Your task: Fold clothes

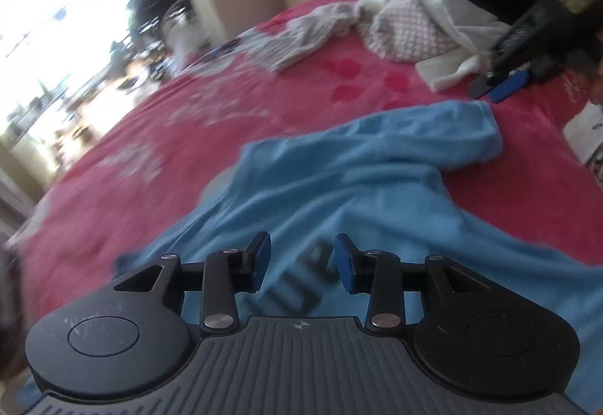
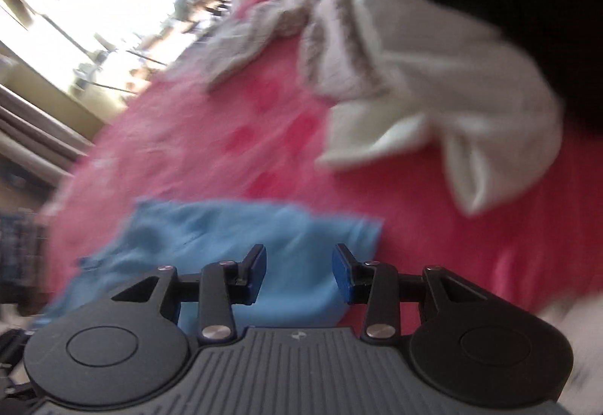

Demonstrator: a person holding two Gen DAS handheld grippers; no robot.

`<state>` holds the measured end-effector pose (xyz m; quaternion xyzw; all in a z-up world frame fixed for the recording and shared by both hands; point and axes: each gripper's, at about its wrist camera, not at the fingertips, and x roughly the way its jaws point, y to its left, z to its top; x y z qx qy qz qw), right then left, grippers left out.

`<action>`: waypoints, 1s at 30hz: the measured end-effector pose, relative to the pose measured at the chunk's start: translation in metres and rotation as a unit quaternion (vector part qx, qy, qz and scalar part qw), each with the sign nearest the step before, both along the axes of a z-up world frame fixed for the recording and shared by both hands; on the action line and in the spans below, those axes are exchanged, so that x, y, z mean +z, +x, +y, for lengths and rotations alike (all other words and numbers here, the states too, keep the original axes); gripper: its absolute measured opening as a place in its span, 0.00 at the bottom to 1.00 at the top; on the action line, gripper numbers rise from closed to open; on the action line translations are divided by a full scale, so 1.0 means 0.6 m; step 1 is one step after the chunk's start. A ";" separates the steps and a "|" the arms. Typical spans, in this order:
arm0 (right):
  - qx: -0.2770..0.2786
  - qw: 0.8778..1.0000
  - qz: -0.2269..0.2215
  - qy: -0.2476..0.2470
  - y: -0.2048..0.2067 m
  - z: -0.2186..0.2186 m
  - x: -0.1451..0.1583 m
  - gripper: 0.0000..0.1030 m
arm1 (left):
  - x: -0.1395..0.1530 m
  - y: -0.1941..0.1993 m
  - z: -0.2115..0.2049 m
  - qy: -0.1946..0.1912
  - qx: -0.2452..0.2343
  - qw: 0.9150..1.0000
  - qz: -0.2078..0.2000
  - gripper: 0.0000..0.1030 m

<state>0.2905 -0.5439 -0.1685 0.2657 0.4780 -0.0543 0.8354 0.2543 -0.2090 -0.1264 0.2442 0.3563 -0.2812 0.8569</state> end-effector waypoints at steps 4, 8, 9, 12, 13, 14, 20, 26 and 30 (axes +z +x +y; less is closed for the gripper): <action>0.007 1.000 0.023 -0.008 0.027 -0.024 -0.031 0.41 | -0.049 0.050 -0.031 -0.044 0.006 0.999 0.009 0.36; 0.034 0.999 0.016 -0.001 0.032 -0.020 -0.054 0.32 | -0.072 0.075 -0.055 -0.044 0.003 0.999 0.008 0.36; 0.043 0.999 0.009 -0.011 0.032 -0.014 -0.053 0.14 | -0.077 0.080 -0.060 -0.042 0.005 0.999 0.008 0.36; 0.076 0.995 -0.026 -0.059 0.034 0.011 -0.029 0.04 | -0.086 0.085 -0.069 -0.023 0.002 1.000 0.011 0.36; 0.090 0.991 -0.044 -0.090 0.035 0.025 -0.014 0.04 | -0.086 0.083 -0.070 -0.014 -0.001 1.000 0.004 0.36; 0.104 0.985 -0.062 -0.121 0.035 0.038 0.002 0.04 | -0.085 0.081 -0.071 -0.005 -0.005 1.000 -0.003 0.36; 0.153 0.947 -0.104 -0.264 0.092 0.083 0.064 0.04 | -0.089 0.096 -0.067 0.009 0.029 0.999 -0.014 0.36; 0.144 0.933 -0.095 -0.316 0.160 0.081 0.065 0.04 | -0.110 0.127 -0.066 0.016 0.073 0.997 -0.015 0.36; 0.142 0.932 -0.074 -0.325 0.195 0.083 0.026 0.05 | -0.124 0.137 -0.063 0.014 0.087 0.996 -0.015 0.36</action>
